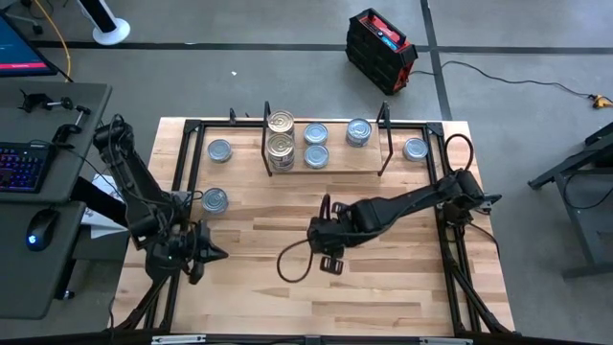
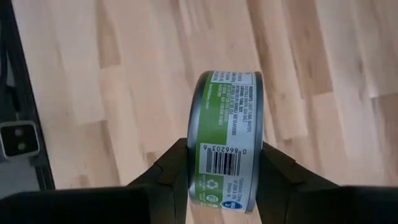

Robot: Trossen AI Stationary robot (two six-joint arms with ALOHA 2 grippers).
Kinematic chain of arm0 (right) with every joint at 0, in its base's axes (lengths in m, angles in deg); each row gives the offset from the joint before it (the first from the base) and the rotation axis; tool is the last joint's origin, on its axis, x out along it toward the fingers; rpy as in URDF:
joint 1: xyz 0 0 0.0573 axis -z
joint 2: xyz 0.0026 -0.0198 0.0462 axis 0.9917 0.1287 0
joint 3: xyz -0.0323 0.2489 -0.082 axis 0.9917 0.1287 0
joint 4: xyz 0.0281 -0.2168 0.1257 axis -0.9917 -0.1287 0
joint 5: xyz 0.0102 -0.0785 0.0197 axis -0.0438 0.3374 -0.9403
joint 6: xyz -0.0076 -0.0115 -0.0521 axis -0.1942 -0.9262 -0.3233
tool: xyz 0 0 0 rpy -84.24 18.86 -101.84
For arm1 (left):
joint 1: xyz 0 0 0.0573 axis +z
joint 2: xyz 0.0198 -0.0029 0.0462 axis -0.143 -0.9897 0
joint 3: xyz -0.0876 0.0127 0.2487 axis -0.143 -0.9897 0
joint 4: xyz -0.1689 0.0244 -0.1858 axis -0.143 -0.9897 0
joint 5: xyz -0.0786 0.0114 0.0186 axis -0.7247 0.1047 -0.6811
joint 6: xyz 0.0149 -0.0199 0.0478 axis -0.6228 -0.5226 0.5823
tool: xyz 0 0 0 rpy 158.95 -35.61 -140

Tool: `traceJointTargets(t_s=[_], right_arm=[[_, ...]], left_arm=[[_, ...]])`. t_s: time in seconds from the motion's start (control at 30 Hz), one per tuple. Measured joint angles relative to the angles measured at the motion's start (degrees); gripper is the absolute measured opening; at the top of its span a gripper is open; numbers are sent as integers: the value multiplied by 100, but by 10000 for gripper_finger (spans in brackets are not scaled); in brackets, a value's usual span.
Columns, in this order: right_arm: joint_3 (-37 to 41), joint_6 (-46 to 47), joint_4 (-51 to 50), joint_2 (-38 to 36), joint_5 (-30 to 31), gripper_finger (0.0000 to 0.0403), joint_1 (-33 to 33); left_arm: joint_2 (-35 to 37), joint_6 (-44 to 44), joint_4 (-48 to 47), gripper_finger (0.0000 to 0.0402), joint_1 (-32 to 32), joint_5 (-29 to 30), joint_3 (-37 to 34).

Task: Stack canned seafood by type on shelf
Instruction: Stack the green white tuna can on top of the other green white tuna can on the shelf

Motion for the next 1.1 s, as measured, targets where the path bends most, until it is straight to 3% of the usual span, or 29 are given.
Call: traceJointTargets(t_s=[0.33, 0.43, 0.57, 0.7, 0.8, 0.9, 1.0, 1.1], right_arm=[[216, -442, 149, -39, -71, 112, 512], [990, -402, 373, -278, -350, 112, 555], [2370, 62, 1453, -896, -820, 112, 564], [3449, 387, 2456, -1606, -709, 112, 568], [3958, 184, 2915, -2056, -332, 112, 724], [4188, -503, 3539, -2357, -200, 112, 1118], [4127, -1556, 4101, -2468, -199, 112, 1633], [3918, -2850, 4503, -2452, -166, 112, 2191]], left_arm=[[1, -521, -74, 0, -374, 4, 0], [-4, -705, -207, 0, -374, 4, 0], [-7, -910, -289, 0, -372, 203, 0], [-7, -865, -297, 0, -217, 723, 0], [-7, -665, -292, 0, 189, 1260, 0], [-5, -430, -280, 0, 982, 1375, 0], [-4, -396, -50, 0, 2036, 1019, 0], [-7, 14, 461, 0, 3061, 227, 0]])
